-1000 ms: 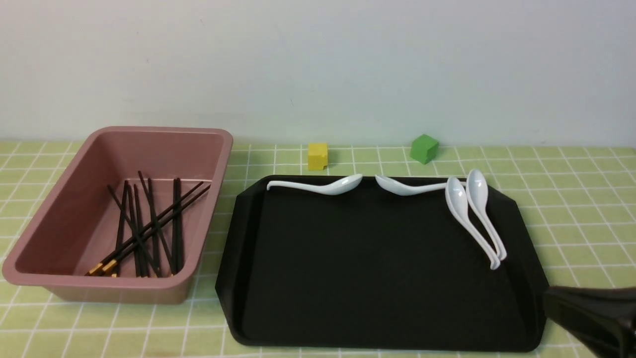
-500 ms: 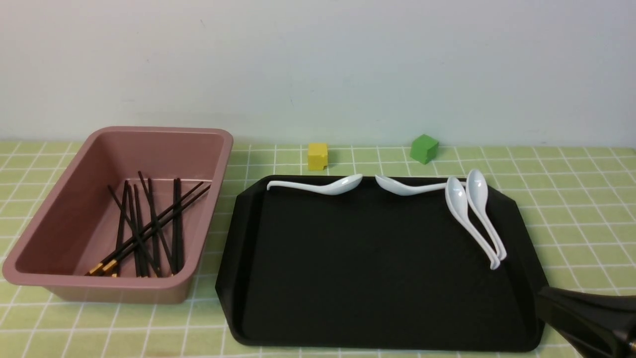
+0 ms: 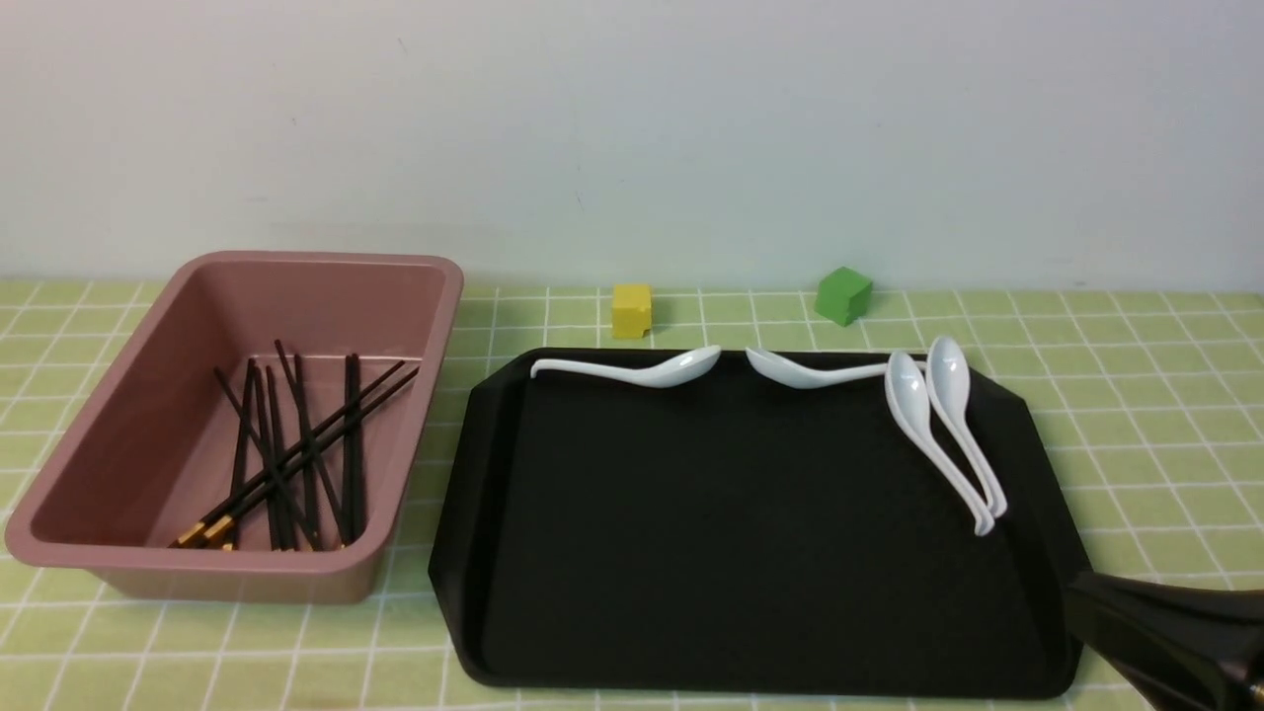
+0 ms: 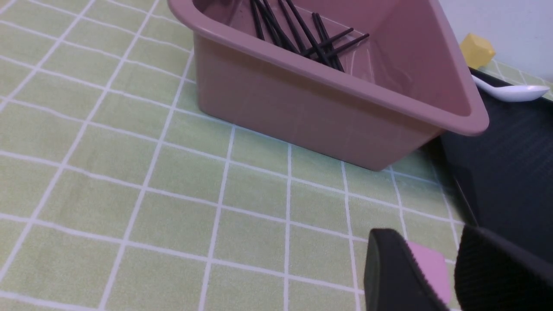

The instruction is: On green tablecloth take chopsticks from black tray and put them in box.

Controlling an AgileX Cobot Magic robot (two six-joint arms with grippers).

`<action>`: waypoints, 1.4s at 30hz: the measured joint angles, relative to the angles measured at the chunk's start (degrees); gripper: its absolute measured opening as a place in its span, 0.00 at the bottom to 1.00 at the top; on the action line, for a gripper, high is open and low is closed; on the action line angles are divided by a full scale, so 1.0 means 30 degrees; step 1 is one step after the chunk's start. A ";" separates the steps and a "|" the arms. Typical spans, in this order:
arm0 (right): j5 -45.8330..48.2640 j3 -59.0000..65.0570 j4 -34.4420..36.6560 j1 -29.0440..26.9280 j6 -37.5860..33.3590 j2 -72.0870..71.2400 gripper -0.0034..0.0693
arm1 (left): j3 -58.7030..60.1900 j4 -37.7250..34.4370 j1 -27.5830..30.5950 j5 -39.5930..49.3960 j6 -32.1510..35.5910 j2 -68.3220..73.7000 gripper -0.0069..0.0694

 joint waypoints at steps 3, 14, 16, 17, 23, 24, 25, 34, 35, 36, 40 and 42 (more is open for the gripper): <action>-0.0231 0.0840 0.0000 -0.0343 0.0000 -0.1158 0.08 | 0.0000 0.0000 0.0000 0.0000 0.0000 0.0000 0.40; -0.0049 0.5726 0.0184 -0.6880 0.0000 -0.8554 0.08 | 0.0000 0.0000 0.0000 0.0000 0.0000 0.0000 0.40; -0.0049 0.6252 0.0198 -0.7609 0.0000 -0.9411 0.09 | 0.0000 0.0000 0.0000 0.0000 0.0000 0.0000 0.40; -0.0027 0.6490 0.0198 -0.7999 0.0000 -0.9711 0.09 | 0.0000 0.0000 0.0000 0.0000 0.0000 0.0000 0.40; 0.1111 0.6883 0.0181 -0.9562 0.0000 -1.1100 0.09 | 0.0000 0.0000 0.0000 0.0000 0.0000 0.0000 0.40; 0.1465 0.6883 0.0181 -0.9661 0.0000 -1.1171 0.09 | 0.0000 0.0000 0.0000 0.0022 0.0000 0.0000 0.40; 0.2096 0.6883 0.0181 -0.9875 0.0000 -1.1178 0.10 | 0.0000 0.0000 0.0000 0.0004 0.0000 0.0000 0.40; 0.4599 0.6774 0.0181 -1.0346 0.0000 -1.1182 0.11 | 0.0000 0.0000 0.0000 0.0004 0.0000 0.0000 0.40; 0.4586 0.6774 0.0181 -1.0346 0.0000 -1.1182 0.11 | 0.0000 0.0000 0.0000 0.0004 0.0000 0.0000 0.40; 0.4605 0.6774 0.0181 -1.0368 0.0000 -1.1182 0.11 | 0.0000 0.0000 0.0000 0.0004 0.0000 0.0000 0.40; 0.4625 0.6774 0.0181 -1.0840 0.0000 -1.1182 0.12 | 0.0000 0.0000 0.0000 0.0004 0.0000 0.0000 0.40; 0.4625 0.6774 0.0181 -1.1560 0.0000 -1.1182 0.12 | 0.0000 0.0000 0.0000 0.0004 0.0000 0.0000 0.40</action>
